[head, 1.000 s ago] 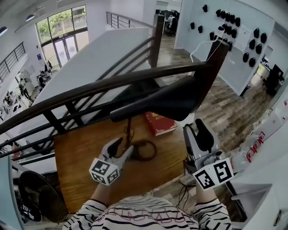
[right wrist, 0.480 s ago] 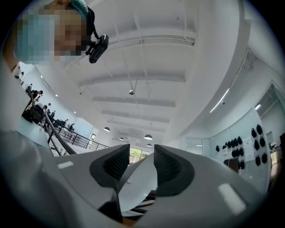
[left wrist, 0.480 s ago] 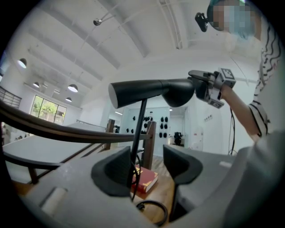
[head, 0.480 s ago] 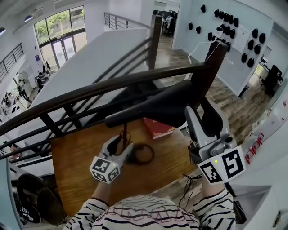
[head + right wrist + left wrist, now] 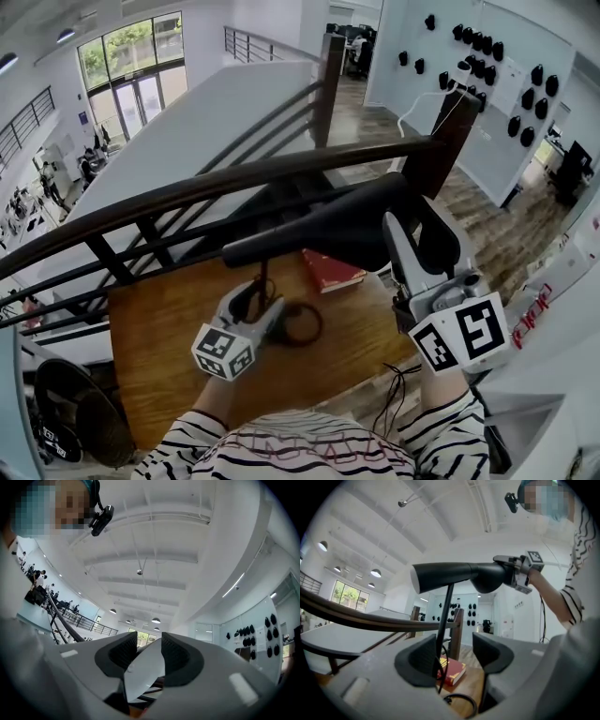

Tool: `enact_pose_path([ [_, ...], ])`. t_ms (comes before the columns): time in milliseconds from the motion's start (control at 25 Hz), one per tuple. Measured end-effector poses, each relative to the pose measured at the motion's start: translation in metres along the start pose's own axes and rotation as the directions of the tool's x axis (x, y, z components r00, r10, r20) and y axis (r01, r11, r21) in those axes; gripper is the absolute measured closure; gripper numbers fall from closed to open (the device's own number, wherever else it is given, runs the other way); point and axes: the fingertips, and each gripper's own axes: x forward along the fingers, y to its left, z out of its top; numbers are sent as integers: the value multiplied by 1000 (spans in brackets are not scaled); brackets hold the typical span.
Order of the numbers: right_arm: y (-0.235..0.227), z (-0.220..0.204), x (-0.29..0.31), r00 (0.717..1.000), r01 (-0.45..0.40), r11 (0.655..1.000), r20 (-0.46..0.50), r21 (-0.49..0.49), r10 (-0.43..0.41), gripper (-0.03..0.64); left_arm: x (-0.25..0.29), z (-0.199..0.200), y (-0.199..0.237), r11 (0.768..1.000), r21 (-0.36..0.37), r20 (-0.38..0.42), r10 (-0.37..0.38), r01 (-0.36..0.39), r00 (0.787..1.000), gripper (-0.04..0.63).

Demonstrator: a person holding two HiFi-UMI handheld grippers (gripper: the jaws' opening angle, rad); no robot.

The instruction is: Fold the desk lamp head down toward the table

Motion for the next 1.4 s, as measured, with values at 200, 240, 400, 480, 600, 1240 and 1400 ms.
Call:
enact_pose_path([
  [200, -5, -13, -4, 1000, 14, 999, -13, 31, -14, 471, 2, 0, 3, 1000, -6, 4, -4, 4, 1000, 354],
  [240, -6, -16, -5, 1000, 17, 999, -15, 39, -17, 469, 2, 0, 3, 1000, -6, 3, -4, 4, 1000, 354],
  [400, -9, -26, -13, 999, 36, 997, -26, 67, -34, 467, 1, -1, 2, 1000, -7, 1, -3, 3, 1000, 349],
  [480, -13, -31, -17, 999, 44, 995, -27, 91, -42, 464, 3, 0, -1, 1000, -6, -1, -10, 10, 1000, 345],
  [600, -17, -38, -23, 998, 51, 990, -29, 134, -48, 462, 4, 0, -3, 1000, -8, -1, -16, 16, 1000, 341],
  [1240, -17, -99, -53, 971, 197, 977, -150, 79, -184, 436, 0, 1, -3, 999, -38, 22, -34, 35, 999, 331],
  [1400, -14, -119, -58, 964, 199, 977, -198, 80, -180, 449, 2, -1, -4, 998, -48, 26, -37, 39, 999, 321],
])
